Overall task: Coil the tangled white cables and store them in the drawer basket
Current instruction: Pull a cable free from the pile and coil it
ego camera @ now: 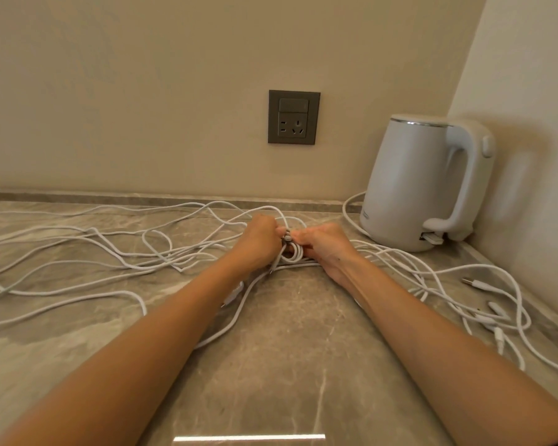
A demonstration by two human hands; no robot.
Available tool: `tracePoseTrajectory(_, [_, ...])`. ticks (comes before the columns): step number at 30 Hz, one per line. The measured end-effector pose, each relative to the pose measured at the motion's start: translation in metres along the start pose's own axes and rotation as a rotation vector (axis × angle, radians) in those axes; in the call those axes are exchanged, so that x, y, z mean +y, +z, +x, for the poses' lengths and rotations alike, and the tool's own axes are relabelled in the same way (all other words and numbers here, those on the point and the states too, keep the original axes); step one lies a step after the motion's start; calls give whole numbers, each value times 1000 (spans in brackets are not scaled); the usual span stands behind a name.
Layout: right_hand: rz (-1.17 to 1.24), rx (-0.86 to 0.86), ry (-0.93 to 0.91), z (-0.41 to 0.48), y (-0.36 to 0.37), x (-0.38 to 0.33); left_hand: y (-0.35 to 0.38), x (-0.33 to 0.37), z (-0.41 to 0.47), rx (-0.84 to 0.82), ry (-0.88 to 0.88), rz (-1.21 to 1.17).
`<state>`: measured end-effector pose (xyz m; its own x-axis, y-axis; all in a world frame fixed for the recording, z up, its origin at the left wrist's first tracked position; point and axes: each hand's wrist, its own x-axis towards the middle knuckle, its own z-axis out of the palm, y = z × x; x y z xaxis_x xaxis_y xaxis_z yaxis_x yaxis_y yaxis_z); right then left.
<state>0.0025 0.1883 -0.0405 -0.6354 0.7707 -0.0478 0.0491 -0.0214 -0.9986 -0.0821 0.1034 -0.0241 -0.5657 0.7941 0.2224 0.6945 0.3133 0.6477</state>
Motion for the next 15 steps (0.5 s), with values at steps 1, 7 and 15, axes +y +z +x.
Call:
tracePoseTrajectory(1, [41,-4,-6,-1,-1,0,-1,-2,2,31,-6,-79])
tracePoseTrajectory(7, [236,-18,-116,-2,-4,-5,-12,-5,4,57,-82,-458])
tracePoseTrajectory(15, [388,-80,-150,-2,-8,-10,-22,4,2,105,-9,-618])
